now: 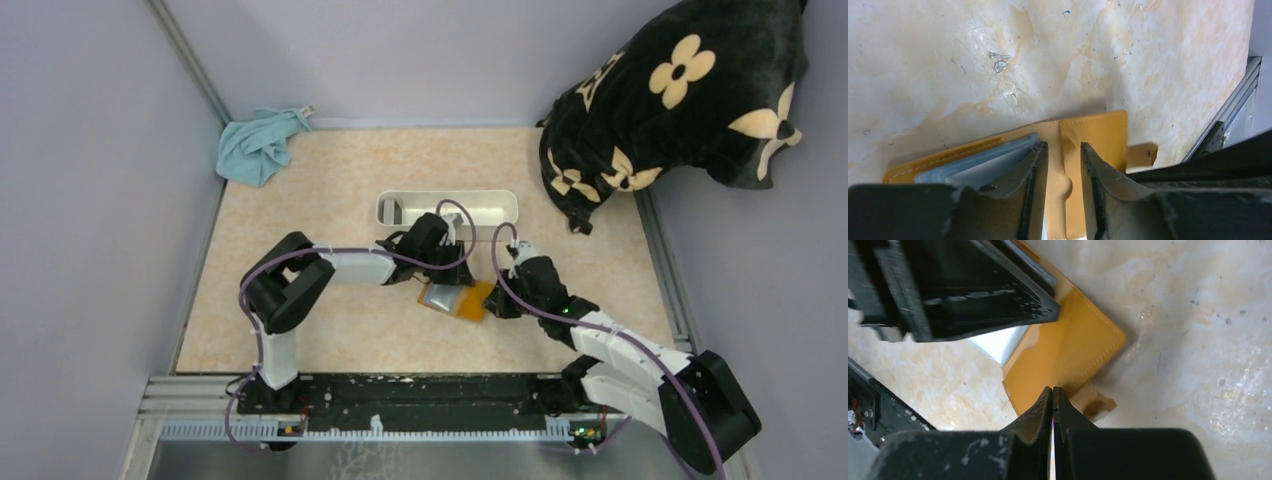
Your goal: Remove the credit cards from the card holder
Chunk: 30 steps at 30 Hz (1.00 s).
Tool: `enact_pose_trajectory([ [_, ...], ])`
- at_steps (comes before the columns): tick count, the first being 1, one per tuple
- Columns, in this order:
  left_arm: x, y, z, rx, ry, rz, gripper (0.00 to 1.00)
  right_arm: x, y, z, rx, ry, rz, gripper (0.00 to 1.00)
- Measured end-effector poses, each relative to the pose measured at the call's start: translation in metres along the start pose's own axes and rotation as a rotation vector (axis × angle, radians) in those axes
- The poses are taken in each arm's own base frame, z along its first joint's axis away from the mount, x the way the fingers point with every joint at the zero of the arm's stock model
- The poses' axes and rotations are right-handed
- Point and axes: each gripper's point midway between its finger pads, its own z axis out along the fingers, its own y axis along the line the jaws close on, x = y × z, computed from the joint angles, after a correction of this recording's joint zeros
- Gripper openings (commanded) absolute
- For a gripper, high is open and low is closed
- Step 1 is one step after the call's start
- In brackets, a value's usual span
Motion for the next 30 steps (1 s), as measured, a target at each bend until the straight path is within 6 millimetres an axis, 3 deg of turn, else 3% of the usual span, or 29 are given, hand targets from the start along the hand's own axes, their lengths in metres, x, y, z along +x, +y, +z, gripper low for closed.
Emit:
enact_pose_trajectory([
  [12, -0.010, -0.006, -0.026, 0.018, -0.029, 0.050, 0.42, 0.024, -0.028, 0.008, 0.124, 0.077, 0.033, 0.00],
  [16, -0.011, -0.003, -0.044, 0.019, -0.050, 0.050, 0.48, 0.014, -0.027, 0.018, 0.147, 0.096, 0.017, 0.00],
  [21, -0.016, 0.015, -0.060, -0.009, -0.076, 0.033, 0.49, 0.003, -0.025, 0.029, 0.157, 0.101, -0.004, 0.00],
  [26, 0.002, 0.050, -0.071, -0.076, -0.053, -0.026, 0.62, -0.002, -0.024, 0.035, 0.153, 0.100, -0.019, 0.00],
  [30, 0.003, 0.049, -0.083, -0.082, -0.071, -0.030, 0.73, -0.003, -0.024, 0.036, 0.149, 0.098, -0.028, 0.00],
])
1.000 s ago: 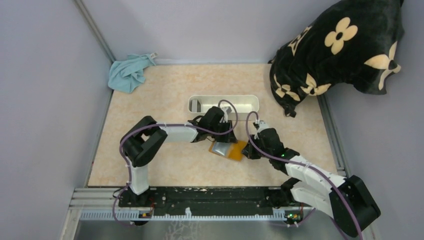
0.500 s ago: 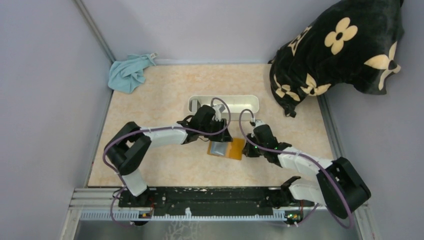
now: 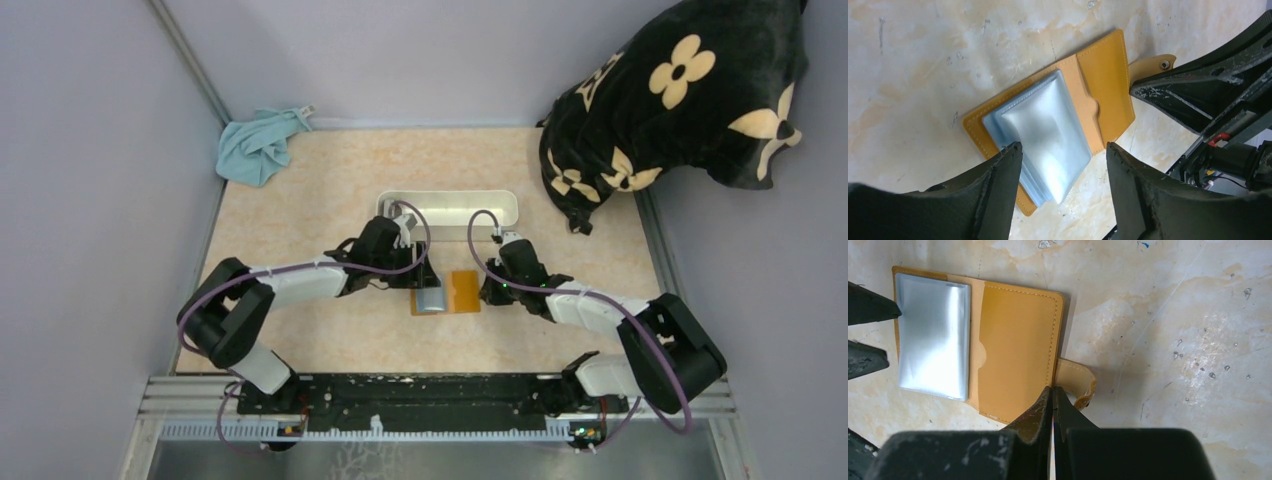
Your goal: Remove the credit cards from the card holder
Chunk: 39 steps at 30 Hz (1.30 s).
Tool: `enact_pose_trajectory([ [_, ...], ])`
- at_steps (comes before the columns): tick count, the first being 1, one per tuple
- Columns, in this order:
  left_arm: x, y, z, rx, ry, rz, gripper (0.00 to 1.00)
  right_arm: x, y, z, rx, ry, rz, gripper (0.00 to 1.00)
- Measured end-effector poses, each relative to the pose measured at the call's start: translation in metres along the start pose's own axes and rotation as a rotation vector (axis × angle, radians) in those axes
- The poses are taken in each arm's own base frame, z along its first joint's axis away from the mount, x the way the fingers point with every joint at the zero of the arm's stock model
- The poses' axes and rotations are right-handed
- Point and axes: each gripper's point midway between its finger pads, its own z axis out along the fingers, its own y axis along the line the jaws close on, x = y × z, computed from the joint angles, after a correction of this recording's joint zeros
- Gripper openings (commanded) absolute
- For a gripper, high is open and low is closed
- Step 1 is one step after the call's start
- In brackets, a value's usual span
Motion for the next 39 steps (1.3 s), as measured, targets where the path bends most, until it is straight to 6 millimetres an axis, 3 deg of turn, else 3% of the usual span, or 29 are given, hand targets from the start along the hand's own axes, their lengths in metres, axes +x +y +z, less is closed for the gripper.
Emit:
enact_pose_trajectory([
  [8, 0.008, 0.002, -0.016, -0.010, -0.014, -0.043, 0.77, 0.000, 0.000, 0.000, -0.004, -0.001, -0.010, 0.00],
  [18, 0.010, -0.004, -0.015, 0.013, -0.016, -0.074, 0.68, -0.001, 0.001, 0.001, -0.011, -0.003, -0.020, 0.00],
  [28, 0.013, -0.002, -0.006, 0.000, 0.006, -0.080, 0.68, -0.002, 0.003, 0.003, -0.018, -0.008, -0.021, 0.00],
  [39, 0.013, 0.000, -0.012, -0.025, 0.005, -0.082, 0.68, -0.002, 0.003, 0.003, -0.018, -0.008, -0.021, 0.00],
])
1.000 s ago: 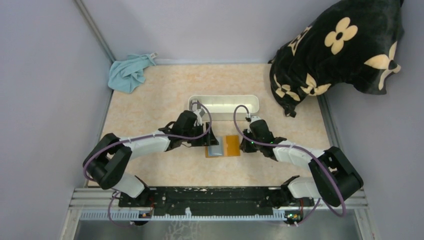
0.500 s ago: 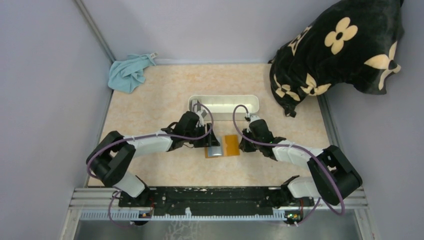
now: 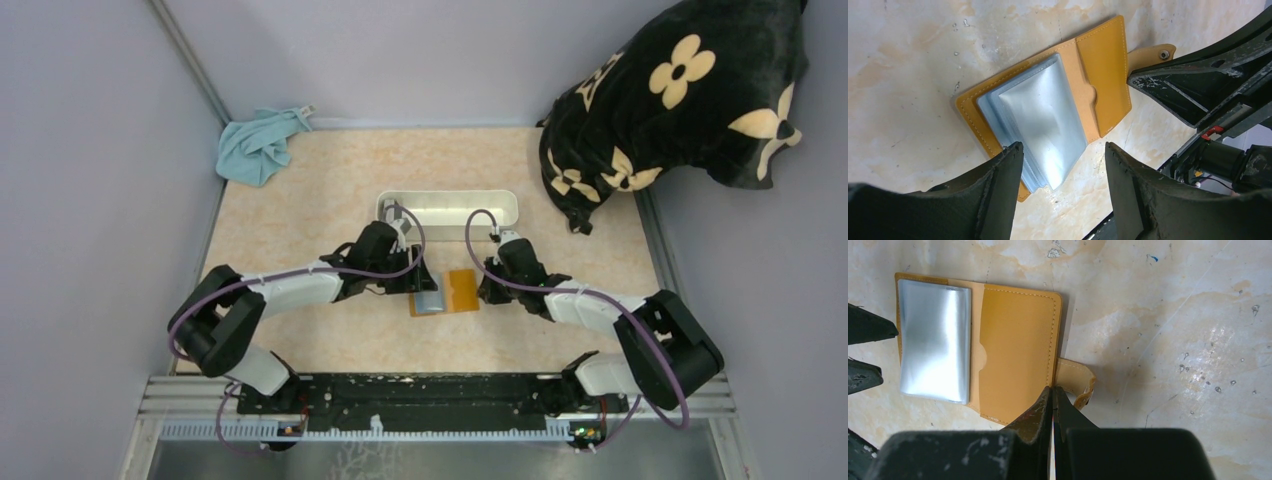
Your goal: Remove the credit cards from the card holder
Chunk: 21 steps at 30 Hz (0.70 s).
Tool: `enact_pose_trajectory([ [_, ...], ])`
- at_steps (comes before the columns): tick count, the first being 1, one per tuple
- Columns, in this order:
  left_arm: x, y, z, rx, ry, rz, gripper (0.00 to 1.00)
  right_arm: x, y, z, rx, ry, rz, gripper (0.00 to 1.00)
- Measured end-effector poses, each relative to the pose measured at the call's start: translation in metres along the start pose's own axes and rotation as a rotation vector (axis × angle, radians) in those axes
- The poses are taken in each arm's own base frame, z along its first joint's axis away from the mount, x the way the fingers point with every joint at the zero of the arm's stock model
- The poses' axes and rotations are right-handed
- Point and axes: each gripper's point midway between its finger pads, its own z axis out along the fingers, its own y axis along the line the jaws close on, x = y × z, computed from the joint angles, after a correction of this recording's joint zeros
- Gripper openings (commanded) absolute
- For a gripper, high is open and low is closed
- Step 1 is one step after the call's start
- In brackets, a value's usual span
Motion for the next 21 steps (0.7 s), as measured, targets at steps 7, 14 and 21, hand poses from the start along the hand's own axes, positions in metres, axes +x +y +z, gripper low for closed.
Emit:
enact_pose_trajectory([
  [7, -0.0023, -0.0008, -0.0037, -0.005, -0.011, 0.001, 0.68, -0.0026, 0.0015, 0.0027, -0.008, -0.010, -0.001, 0.00],
  [14, 0.0008, 0.0017, 0.0043, 0.002, -0.003, -0.014, 0.67, -0.0025, 0.0012, 0.0027, -0.007, -0.010, -0.001, 0.00],
  [21, 0.0006, 0.0015, 0.0037, 0.002, -0.006, -0.018, 0.67, -0.0026, 0.0012, 0.0027, -0.007, -0.011, -0.001, 0.00],
])
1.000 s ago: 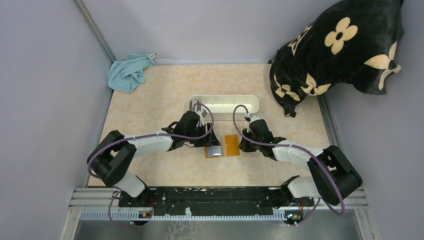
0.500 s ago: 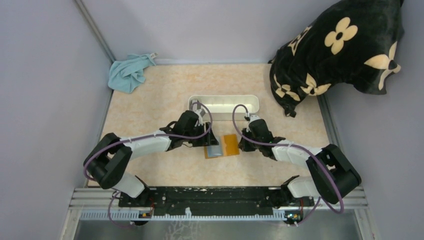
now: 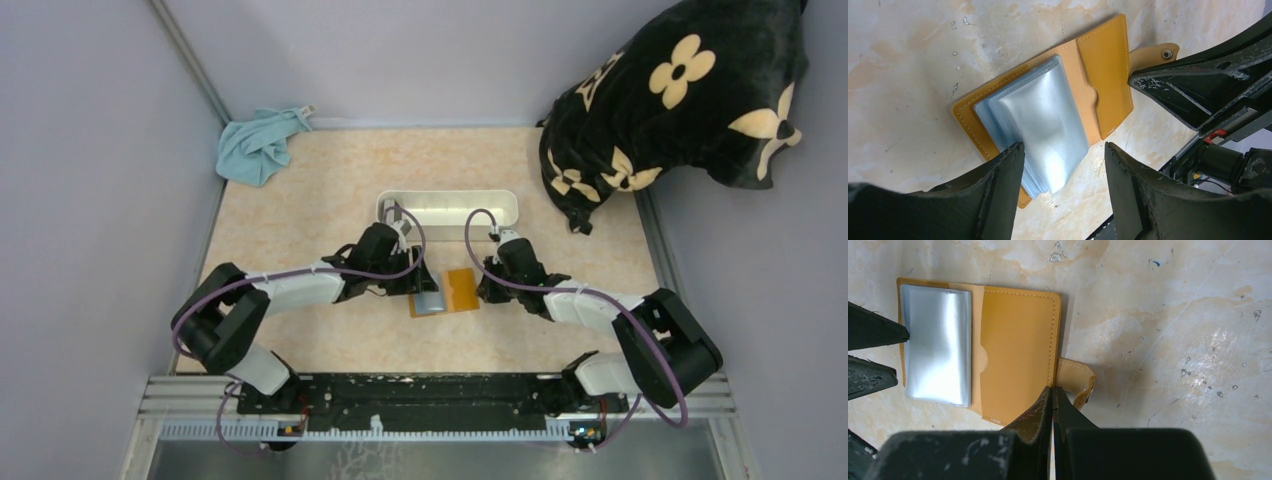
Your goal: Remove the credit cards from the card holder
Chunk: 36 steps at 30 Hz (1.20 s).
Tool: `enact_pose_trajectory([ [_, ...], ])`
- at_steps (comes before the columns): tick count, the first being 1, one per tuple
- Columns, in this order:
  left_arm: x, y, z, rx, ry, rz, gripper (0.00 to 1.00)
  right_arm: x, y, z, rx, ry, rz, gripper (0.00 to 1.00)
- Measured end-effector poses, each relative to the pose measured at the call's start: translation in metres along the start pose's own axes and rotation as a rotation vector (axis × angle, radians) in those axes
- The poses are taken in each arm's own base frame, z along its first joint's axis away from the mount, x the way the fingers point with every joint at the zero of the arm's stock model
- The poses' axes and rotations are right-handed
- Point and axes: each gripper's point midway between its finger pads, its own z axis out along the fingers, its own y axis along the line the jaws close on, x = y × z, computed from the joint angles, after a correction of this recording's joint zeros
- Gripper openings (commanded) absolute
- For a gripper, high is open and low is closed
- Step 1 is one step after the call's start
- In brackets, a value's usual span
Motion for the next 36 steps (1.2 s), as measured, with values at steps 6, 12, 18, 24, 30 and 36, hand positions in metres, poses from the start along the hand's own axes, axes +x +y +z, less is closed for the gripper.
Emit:
enact_pose_trajectory([
  [6, 0.000, 0.003, -0.004, -0.021, -0.004, -0.002, 0.67, 0.000, 0.000, 0.000, 0.001, -0.001, 0.000, 0.00],
  [12, 0.004, 0.009, -0.004, -0.040, 0.002, -0.007, 0.67, 0.000, 0.000, 0.000, 0.001, -0.001, 0.000, 0.00],
  [18, 0.005, 0.010, -0.004, -0.041, 0.001, -0.010, 0.67, 0.000, 0.000, 0.000, 0.002, -0.001, 0.000, 0.00],
  [24, 0.005, 0.004, -0.001, -0.004, 0.005, -0.017, 0.66, 0.000, 0.000, 0.000, 0.002, -0.001, -0.001, 0.00],
  [30, 0.007, -0.006, 0.004, 0.050, 0.023, -0.035, 0.66, 0.000, 0.000, 0.000, 0.001, -0.002, 0.000, 0.00],
  [36, 0.004, -0.013, 0.006, 0.072, 0.030, -0.036, 0.66, 0.000, 0.000, 0.000, 0.000, -0.004, -0.001, 0.00],
])
